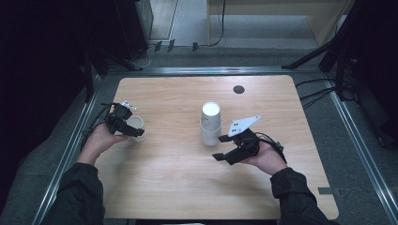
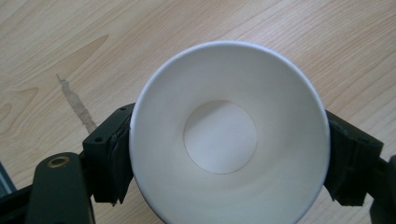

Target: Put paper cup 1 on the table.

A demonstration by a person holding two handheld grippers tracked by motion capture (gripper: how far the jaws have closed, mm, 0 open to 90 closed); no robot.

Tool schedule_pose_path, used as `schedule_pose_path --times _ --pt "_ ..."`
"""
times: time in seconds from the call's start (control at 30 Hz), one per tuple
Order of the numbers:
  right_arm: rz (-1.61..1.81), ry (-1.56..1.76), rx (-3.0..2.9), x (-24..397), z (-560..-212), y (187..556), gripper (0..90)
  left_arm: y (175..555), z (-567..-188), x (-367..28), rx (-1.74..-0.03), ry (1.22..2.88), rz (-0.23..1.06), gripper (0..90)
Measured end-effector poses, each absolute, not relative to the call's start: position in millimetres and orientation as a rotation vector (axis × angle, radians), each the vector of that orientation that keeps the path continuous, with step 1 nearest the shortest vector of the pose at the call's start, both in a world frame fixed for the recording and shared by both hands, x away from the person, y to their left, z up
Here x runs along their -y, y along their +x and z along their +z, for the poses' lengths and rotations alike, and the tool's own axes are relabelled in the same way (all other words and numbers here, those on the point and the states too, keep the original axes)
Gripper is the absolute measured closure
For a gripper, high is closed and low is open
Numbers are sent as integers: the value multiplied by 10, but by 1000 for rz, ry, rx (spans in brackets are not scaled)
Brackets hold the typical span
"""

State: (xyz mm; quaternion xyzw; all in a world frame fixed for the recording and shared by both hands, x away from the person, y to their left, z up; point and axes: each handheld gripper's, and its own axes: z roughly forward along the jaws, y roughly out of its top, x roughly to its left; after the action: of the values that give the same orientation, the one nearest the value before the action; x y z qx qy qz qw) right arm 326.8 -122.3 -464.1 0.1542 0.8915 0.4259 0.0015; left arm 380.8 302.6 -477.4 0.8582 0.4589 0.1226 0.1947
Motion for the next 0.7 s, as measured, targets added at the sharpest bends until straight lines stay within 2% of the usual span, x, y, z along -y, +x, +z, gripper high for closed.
schedule_pose_path --times 0.3,0.6,0.7 --pt "1329 477 -2807 1217 -4645 3264 291 3804 -4718 -3082 -1293 2341 269 133" --pt "1329 478 -2809 1218 -4643 3264 291 3761 -4522 -3151 -1299 2259 260 130" --pt "1332 481 -2806 1222 -4643 3266 291 3728 -4434 -3133 -1293 2270 313 130"
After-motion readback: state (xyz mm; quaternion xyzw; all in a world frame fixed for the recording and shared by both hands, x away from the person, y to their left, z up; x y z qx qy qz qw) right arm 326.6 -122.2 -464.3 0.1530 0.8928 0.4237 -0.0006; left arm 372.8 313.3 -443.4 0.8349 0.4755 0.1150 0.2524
